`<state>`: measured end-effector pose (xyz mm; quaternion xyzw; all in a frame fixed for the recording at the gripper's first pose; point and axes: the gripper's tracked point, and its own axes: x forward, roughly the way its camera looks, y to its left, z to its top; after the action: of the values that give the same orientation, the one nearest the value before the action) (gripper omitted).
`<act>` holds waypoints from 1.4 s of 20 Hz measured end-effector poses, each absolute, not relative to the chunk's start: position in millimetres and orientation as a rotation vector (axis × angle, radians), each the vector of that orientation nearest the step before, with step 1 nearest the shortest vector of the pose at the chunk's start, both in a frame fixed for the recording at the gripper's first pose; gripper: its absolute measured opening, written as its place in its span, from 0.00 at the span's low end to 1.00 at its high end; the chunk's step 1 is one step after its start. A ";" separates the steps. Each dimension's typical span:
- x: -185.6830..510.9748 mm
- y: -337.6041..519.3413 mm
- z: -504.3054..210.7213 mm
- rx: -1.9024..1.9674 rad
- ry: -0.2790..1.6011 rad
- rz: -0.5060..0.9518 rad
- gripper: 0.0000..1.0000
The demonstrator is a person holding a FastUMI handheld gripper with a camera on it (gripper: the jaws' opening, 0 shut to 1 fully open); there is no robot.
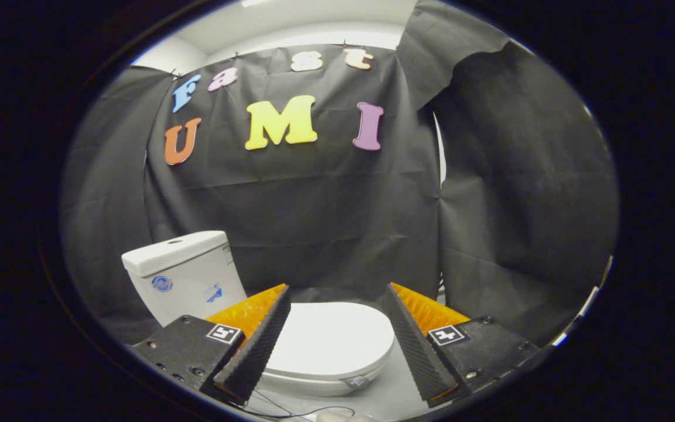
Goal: Open the toilet lid.
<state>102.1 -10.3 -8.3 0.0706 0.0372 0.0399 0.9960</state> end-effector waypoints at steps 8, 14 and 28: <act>160.9 -39.7 -113.2 0.431 0.311 0.134 1.00; 173.2 -43.4 -199.5 0.579 0.485 0.146 0.99; 164.4 -29.7 -301.2 0.940 0.736 0.168 0.81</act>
<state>164.4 -29.7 -301.2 0.4420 0.3463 0.0789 0.8237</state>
